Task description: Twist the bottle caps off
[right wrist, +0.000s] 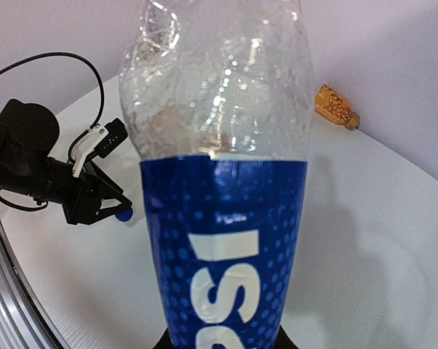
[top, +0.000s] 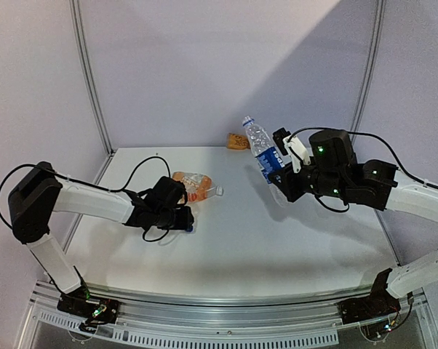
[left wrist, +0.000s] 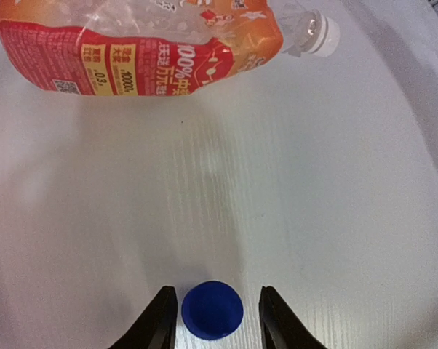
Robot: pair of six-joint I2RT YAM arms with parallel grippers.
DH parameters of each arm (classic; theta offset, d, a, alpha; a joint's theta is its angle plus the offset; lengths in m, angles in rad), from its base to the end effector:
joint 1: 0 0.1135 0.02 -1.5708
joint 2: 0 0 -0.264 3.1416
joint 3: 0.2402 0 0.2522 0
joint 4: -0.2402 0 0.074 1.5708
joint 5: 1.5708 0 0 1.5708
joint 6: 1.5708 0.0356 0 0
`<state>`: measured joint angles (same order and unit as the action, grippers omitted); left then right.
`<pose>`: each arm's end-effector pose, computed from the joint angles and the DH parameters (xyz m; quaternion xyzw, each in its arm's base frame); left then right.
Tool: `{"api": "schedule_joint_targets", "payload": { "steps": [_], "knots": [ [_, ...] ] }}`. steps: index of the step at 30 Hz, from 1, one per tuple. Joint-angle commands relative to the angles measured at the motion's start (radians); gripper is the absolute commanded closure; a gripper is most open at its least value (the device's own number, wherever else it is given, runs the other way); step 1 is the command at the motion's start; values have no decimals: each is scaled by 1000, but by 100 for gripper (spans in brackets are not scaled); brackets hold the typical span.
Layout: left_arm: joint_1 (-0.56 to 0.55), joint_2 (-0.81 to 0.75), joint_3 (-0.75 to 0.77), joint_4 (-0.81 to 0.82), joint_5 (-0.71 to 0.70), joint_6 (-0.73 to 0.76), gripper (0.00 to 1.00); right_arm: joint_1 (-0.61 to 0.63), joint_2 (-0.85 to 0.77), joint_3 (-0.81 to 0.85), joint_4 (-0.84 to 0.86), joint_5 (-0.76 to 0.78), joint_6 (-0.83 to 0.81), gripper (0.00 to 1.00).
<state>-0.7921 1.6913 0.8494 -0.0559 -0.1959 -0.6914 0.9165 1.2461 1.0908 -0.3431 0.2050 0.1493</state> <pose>0.2350 -0.2283 0.1477 0.0150 0.9398 -0.1539 0.3046 0.1778 0.2199 0.3331 -0.2716 0.8126 0.1824 0.4824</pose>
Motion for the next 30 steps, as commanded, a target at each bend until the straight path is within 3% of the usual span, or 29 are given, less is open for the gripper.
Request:
{"api": "schedule_joint_targets", "payload": {
  "steps": [1, 9, 16, 22, 27, 30],
  "knots": [
    [-13, 22, -26, 22, -13, 4, 58, 6, -21, -15, 7, 9, 10, 100],
    [-15, -22, -15, -39, -41, -37, 48, 6, -15, -13, 8, -1, 4, 100],
    [-22, -114, 19, -151, -126, -67, 28, 6, -16, -16, 10, 2, 8, 100],
    [-25, -169, 106, -378, -269, -114, 14, 6, -18, -20, 21, 14, 18, 100],
    [-25, -277, 108, -403, -320, -104, 1, 6, -19, -22, 24, 20, 34, 100],
    [-23, -335, 128, -431, -338, -100, 1, 6, -20, -24, 28, 19, 37, 100]
  ]
}}
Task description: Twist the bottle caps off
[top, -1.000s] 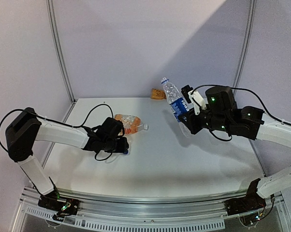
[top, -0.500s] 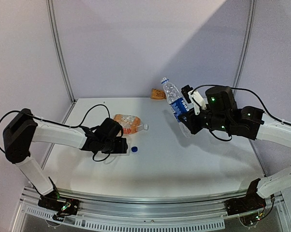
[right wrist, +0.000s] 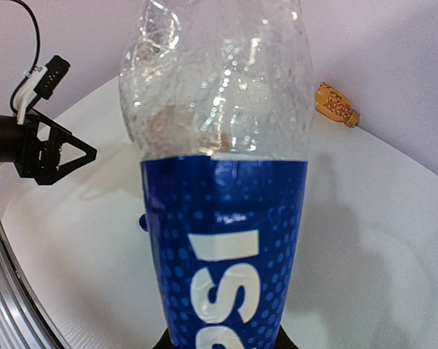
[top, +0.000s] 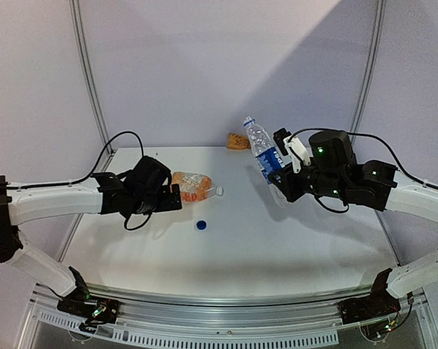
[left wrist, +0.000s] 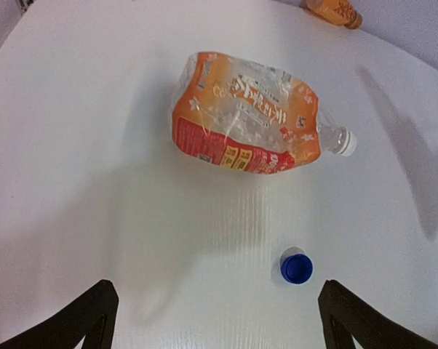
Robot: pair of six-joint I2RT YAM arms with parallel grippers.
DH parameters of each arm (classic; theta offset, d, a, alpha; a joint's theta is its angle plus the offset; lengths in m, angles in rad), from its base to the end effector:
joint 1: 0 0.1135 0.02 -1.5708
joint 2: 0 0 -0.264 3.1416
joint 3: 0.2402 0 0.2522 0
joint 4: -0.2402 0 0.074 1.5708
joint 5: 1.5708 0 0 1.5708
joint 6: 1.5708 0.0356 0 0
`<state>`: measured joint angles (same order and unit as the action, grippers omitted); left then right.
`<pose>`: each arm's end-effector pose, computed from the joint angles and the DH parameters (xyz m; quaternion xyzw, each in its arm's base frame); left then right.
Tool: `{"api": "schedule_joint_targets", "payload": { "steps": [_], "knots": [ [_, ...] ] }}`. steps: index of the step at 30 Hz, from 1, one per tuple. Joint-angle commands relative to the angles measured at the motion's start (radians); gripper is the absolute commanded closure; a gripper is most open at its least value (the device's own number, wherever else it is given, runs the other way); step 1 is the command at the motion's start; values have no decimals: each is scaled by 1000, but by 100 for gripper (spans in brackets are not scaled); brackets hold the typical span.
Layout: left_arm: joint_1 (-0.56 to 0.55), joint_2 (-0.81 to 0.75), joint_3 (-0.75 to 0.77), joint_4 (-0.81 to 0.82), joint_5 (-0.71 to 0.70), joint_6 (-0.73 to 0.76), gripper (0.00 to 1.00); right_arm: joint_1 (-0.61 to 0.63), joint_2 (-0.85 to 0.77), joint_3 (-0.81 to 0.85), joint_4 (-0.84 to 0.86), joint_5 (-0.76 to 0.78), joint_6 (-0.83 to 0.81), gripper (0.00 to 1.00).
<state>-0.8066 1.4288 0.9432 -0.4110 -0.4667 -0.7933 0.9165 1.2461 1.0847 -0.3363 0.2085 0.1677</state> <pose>0.2145 -0.2007 0.2309 -0.0704 0.9186 -0.0788 0.3807 0.1780 0.2199 0.3316 -0.2631 0.8151 0.1857 0.4817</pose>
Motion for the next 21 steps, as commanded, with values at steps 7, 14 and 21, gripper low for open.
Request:
{"api": "schedule_joint_targets", "payload": {
  "steps": [7, 14, 21],
  "knots": [
    [48, -233, 37, 72, 217, 127, 1, 7, -24, -19, 51, -44, 26, 100],
    [127, -278, 155, 117, 554, 195, 1, 7, -28, -15, 74, -95, 39, 100],
    [144, -191, 349, 120, 794, 164, 2, 6, -38, -12, 110, -189, 42, 99]
  ]
}}
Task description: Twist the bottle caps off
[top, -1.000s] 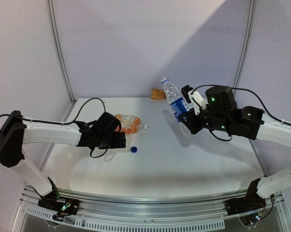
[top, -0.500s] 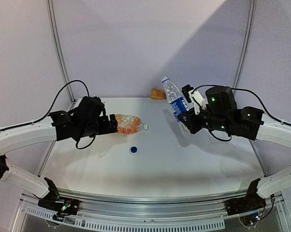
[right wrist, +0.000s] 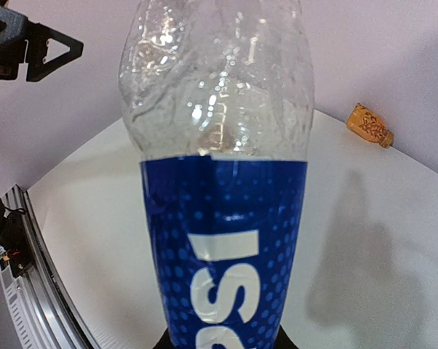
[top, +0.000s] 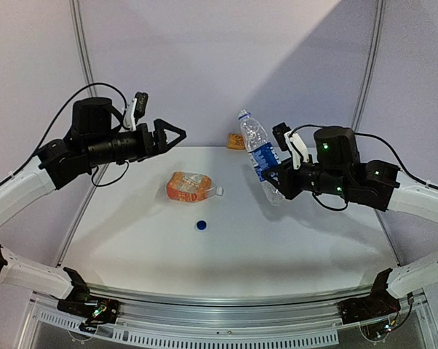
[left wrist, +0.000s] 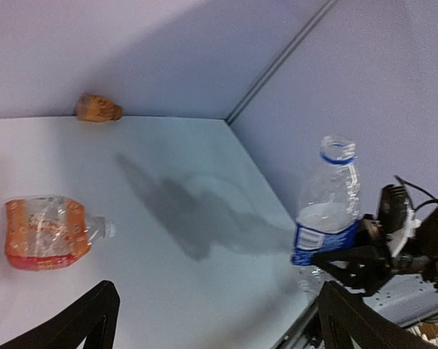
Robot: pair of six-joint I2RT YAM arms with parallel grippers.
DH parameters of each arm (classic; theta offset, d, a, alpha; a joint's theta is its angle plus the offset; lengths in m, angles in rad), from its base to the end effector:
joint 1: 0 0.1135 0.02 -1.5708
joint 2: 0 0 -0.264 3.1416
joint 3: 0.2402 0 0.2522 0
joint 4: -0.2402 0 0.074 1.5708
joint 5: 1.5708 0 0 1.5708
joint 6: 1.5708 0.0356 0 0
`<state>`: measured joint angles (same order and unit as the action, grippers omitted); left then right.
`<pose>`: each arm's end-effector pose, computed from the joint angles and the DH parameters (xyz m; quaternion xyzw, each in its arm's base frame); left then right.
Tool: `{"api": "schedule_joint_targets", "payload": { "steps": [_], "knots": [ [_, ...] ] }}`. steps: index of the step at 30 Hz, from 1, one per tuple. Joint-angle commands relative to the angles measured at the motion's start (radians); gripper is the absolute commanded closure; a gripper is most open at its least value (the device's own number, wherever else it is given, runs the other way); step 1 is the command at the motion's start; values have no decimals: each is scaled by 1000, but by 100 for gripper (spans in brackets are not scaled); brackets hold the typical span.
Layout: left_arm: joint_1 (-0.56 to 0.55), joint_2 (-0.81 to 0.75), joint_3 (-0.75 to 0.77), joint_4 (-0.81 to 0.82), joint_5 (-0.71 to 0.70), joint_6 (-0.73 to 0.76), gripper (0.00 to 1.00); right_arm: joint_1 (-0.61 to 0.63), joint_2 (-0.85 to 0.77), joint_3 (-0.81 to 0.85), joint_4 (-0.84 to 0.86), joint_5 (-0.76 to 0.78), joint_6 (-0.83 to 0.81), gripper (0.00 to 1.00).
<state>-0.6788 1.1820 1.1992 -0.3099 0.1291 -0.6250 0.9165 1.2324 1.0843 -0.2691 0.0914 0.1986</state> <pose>0.2061 -0.1721 0.3905 0.0600 0.7997 -0.4023 0.4417 0.1752 0.2230 0.3414 -0.2708 0.7927 0.2557 0.4825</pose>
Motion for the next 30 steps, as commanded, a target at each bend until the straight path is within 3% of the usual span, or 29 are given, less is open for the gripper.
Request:
{"api": "schedule_joint_targets", "payload": {
  "steps": [1, 9, 15, 23, 30],
  "knots": [
    [16, 77, 124, 14, 218, -12, 2, 6, -25, -11, 49, -78, 12, 99],
    [11, 216, 259, 66, 378, -80, 5, 7, -26, -8, 70, -166, 21, 98],
    [-24, 302, 333, 99, 411, -100, 5, 6, -24, 2, 67, -209, 16, 98],
    [-64, 423, 441, 123, 453, -119, 16, 8, -27, 5, 56, -226, 6, 97],
    [-79, 466, 495, 90, 449, -102, 34, 7, -28, 7, 42, -228, 4, 97]
  ]
}}
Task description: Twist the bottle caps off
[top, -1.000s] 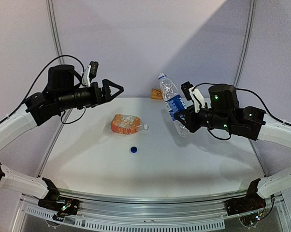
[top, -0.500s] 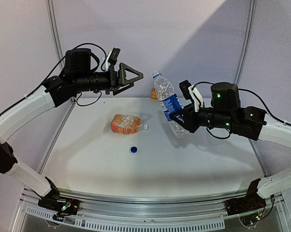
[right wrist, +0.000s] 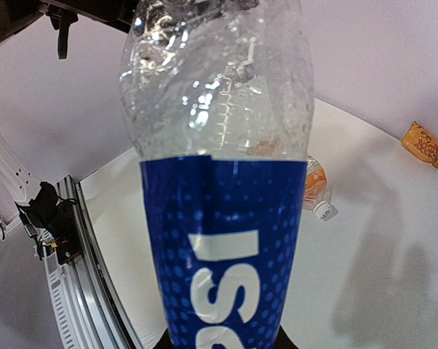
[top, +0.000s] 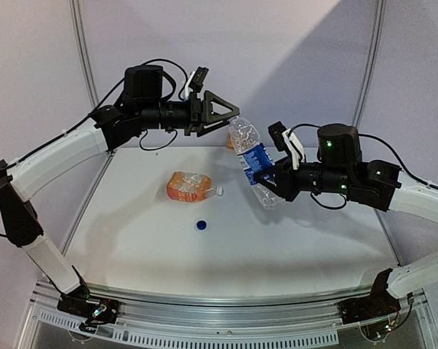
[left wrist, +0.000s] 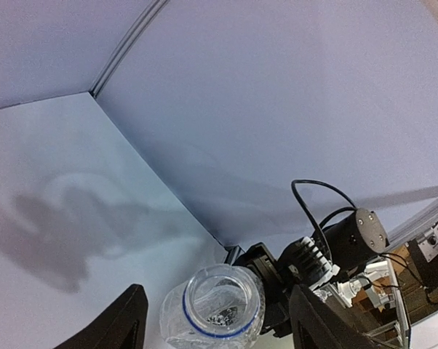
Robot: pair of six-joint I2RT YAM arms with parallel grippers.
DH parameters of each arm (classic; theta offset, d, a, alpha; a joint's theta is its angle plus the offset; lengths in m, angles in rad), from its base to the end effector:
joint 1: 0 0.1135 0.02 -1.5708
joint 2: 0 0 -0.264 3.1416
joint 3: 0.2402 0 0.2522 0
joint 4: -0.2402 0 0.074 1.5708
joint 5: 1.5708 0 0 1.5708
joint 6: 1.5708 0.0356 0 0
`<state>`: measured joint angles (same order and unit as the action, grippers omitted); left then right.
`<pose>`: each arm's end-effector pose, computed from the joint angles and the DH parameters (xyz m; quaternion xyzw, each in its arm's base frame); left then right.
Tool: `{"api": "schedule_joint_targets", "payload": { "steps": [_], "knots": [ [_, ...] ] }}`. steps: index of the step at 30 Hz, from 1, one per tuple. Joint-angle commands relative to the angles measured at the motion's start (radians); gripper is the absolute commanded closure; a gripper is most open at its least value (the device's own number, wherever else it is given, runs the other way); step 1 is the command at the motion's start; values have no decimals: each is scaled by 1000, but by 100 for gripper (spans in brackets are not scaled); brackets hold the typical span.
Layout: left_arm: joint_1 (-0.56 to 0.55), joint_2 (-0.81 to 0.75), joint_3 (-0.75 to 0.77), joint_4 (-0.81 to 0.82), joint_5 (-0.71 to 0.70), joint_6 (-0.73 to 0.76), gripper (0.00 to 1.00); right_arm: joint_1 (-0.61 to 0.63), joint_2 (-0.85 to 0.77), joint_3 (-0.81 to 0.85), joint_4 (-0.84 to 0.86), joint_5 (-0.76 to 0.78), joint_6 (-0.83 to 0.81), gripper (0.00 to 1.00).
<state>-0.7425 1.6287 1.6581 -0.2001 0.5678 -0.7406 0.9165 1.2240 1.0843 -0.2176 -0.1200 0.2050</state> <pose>0.2677 -0.2716 0.4266 0.1812 0.7340 -0.5757 0.3114 0.1692 0.2277 0.3488 -0.3177 0.7568 0.3444 0.4558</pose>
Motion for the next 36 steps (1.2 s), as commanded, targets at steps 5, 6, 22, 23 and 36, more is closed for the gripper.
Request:
{"api": "schedule_joint_targets", "payload": {
  "steps": [5, 6, 22, 23, 36],
  "knots": [
    [-18, 29, 46, -30, 3, 19, 41, 7, -19, 7, -14, -19, -5, 97],
    [-18, 32, 48, -31, 1, 21, 44, 8, -18, 8, -14, -20, -6, 97],
    [-33, 60, 76, -92, -13, 59, 84, 7, -9, 6, -16, -15, -4, 97],
    [-34, 59, 75, -93, -15, 59, 88, 7, -7, 5, -17, -15, -3, 97],
    [-34, 31, 65, -112, -81, 72, 98, 8, 3, 17, -49, 38, 22, 1]
  ]
}}
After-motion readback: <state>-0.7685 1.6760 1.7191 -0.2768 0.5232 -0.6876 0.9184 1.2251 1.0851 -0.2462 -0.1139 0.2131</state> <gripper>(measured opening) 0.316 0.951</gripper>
